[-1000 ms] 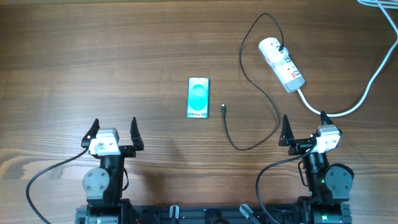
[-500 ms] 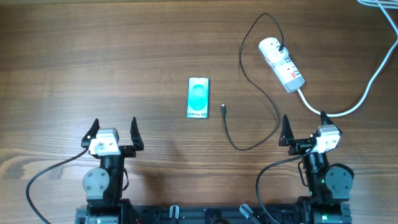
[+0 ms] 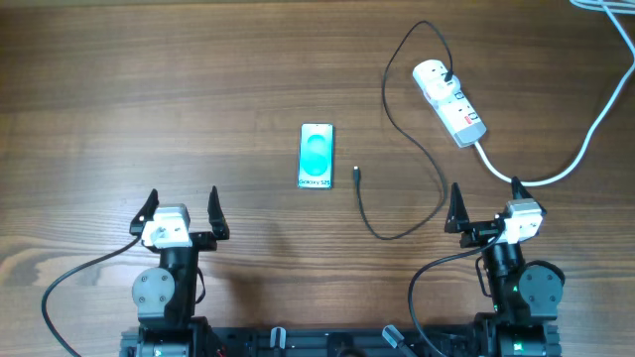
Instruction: Plug charger to phone and switch on socket
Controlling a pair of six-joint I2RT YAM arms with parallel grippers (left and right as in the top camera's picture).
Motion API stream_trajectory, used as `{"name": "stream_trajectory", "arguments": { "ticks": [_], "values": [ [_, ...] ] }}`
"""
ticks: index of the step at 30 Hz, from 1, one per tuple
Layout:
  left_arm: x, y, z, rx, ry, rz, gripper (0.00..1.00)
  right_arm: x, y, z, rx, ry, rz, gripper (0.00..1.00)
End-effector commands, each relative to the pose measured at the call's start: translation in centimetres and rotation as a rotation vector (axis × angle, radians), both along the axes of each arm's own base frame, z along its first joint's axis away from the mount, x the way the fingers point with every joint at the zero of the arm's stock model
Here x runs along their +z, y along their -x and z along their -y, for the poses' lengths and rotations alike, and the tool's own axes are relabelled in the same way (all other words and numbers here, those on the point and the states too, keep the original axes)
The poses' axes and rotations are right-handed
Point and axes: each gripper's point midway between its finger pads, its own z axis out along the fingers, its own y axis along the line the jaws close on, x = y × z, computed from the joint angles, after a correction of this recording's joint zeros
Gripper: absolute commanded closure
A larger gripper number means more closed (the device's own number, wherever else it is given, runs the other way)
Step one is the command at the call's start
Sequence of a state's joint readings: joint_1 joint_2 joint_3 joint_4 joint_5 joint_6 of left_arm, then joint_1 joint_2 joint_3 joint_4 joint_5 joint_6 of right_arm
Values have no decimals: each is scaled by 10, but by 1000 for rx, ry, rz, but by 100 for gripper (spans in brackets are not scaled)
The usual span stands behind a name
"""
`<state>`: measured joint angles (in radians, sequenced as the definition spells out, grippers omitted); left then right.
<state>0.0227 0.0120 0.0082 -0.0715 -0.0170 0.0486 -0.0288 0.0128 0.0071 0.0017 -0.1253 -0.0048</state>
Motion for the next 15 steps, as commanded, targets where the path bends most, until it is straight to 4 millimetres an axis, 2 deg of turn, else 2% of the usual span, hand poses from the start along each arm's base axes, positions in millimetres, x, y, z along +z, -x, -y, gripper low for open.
{"name": "stream_trajectory", "arguments": {
  "ticks": [1,13,15],
  "values": [
    [-1,0,0,-6,-18,-1,0,0,0,1,-10,-7,2,0],
    [-1,0,1,-8,-18,-1,0,0,0,1,-10,-7,2,0],
    [-1,0,6,-36,-6,-1,0,0,0,1,-10,-7,2,0]
  ]
}}
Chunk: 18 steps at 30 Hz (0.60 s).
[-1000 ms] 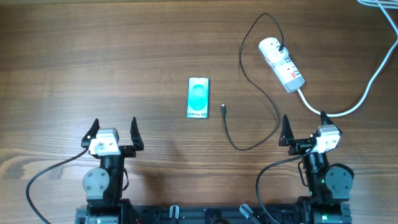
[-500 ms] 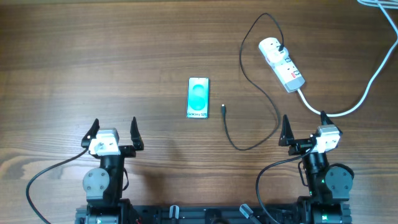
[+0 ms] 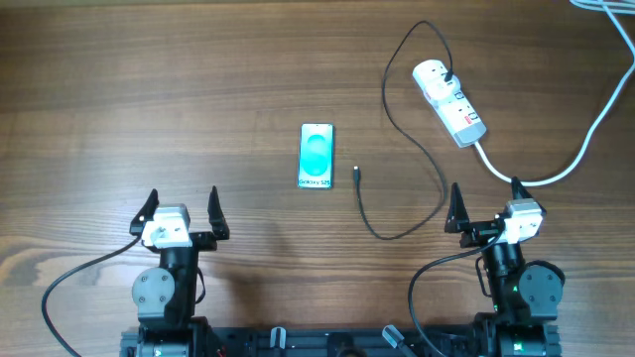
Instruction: Plug charger to phone and switch on socket
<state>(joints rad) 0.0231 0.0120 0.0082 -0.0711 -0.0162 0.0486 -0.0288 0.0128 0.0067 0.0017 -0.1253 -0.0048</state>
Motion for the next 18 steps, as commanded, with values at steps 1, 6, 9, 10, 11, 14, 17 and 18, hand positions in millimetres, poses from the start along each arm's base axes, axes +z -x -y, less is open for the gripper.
{"name": "stream_trajectory", "arguments": {
  "ticks": [1,6,9,10,11,14,17,18],
  "values": [
    [0,0,15,-86,47,3,0,0,0,1,-10,-7,2,0],
    [33,23,92,-556,392,42,0,0,0,1,-10,-7,2,0],
    [28,26,98,-589,414,8,0,0,0,1,-10,-7,2,0],
    [28,26,98,-587,438,1,0,0,0,1,-10,-7,2,0],
    [34,27,98,-590,481,12,0,0,0,1,-10,-7,2,0],
    [99,42,99,-673,521,260,0,0,0,1,-10,-7,2,0],
    [189,84,78,-658,469,678,0,0,0,1,-10,-7,2,2],
    [201,88,74,-643,473,703,0,0,0,1,-10,-7,2,0]
  ]
}}
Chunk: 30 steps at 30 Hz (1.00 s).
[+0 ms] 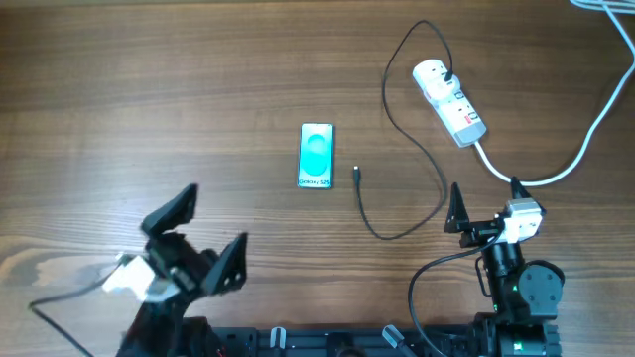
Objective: Plug charger to phone and switch on socket
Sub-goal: 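Move the left gripper over the blue-screen phone and lower it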
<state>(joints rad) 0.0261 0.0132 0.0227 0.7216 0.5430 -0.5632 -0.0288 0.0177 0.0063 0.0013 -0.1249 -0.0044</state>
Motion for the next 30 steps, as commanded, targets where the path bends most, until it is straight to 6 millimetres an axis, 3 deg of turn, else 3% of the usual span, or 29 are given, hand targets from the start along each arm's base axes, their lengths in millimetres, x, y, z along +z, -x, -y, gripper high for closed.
{"name": "stream_trajectory", "arguments": {
  "ticks": [1,5,7,9,11,13,15,16,17,20,22,25,27,30],
  "values": [
    [51,15,-20,53,137,50,0,2,0,1,-9,-7,8,0],
    [104,8,-21,108,81,-7,0,2,0,1,-9,-7,8,0],
    [124,-10,-5,31,13,-121,0,2,0,1,-9,-7,8,0],
    [125,-50,22,-145,-84,-416,0,2,0,1,-9,-7,8,0],
    [117,-81,32,-233,-103,-663,0,2,0,1,-9,-7,8,0],
    [90,-126,29,-204,-156,-967,0,2,0,1,-9,-7,8,0],
    [58,-153,21,-95,-188,-1195,0,2,0,1,-9,-7,8,0],
    [35,-166,28,-70,-233,-1317,0,2,0,1,-9,-7,8,0],
    [22,-172,48,-138,-250,-1373,0,2,0,1,-9,-7,8,0],
    [-16,-180,95,-320,-230,-1547,0,2,0,1,-9,-7,8,0],
    [-41,-186,108,-280,-291,-1591,0,2,0,1,-9,-7,8,0],
    [-89,-184,103,13,-405,-1715,0,2,0,1,-9,-7,8,0],
    [-114,-179,100,73,-455,-1808,1,2,0,1,-9,-7,8,0],
    [-164,-175,76,265,-605,-1965,1,2,0,1,-9,-7,8,0]
  ]
}}
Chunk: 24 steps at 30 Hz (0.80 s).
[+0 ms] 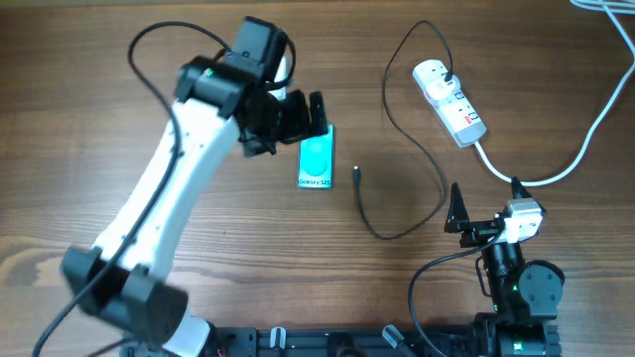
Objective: Plug charger to phone and switch on socket
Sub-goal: 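Move the left gripper over the blue-screen phone and lower it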
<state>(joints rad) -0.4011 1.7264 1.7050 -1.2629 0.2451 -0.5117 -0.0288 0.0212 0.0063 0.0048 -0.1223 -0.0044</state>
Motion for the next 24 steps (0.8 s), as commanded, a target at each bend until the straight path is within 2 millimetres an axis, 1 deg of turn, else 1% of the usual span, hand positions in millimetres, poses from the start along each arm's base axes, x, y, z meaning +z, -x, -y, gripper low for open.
{"name": "stream_trajectory", "arguments": {
  "ticks": [1,3,4,5,7,9,12,16,17,20,24],
  "values": [
    [-54,-15,-26,48,-253,-85,0,2,0,1,-7,-7,8,0],
    [-75,-23,-22,38,-281,-99,0,2,0,1,-7,-7,8,0],
    [-83,-32,-15,35,-274,-84,0,2,0,1,-7,-7,8,0],
    [-87,-37,-12,34,-267,-70,0,2,0,1,-7,-7,8,0],
    [-90,-55,-1,38,-232,-10,0,2,0,1,-7,-7,8,0],
    [-88,-55,8,23,-182,-13,0,2,0,1,-7,-7,8,0],
    [-93,-67,17,-90,-180,60,0,2,0,1,-7,-7,8,0],
    [-118,-64,18,-102,-201,10,0,2,0,1,-7,-7,8,0],
    [-121,-65,19,-103,-203,6,0,2,0,1,-7,-7,8,0],
    [-126,-67,20,-109,-204,4,0,2,0,1,-7,-7,8,0],
    [-127,-60,26,-134,-210,-4,0,2,0,1,-7,-7,8,1]
  ]
}}
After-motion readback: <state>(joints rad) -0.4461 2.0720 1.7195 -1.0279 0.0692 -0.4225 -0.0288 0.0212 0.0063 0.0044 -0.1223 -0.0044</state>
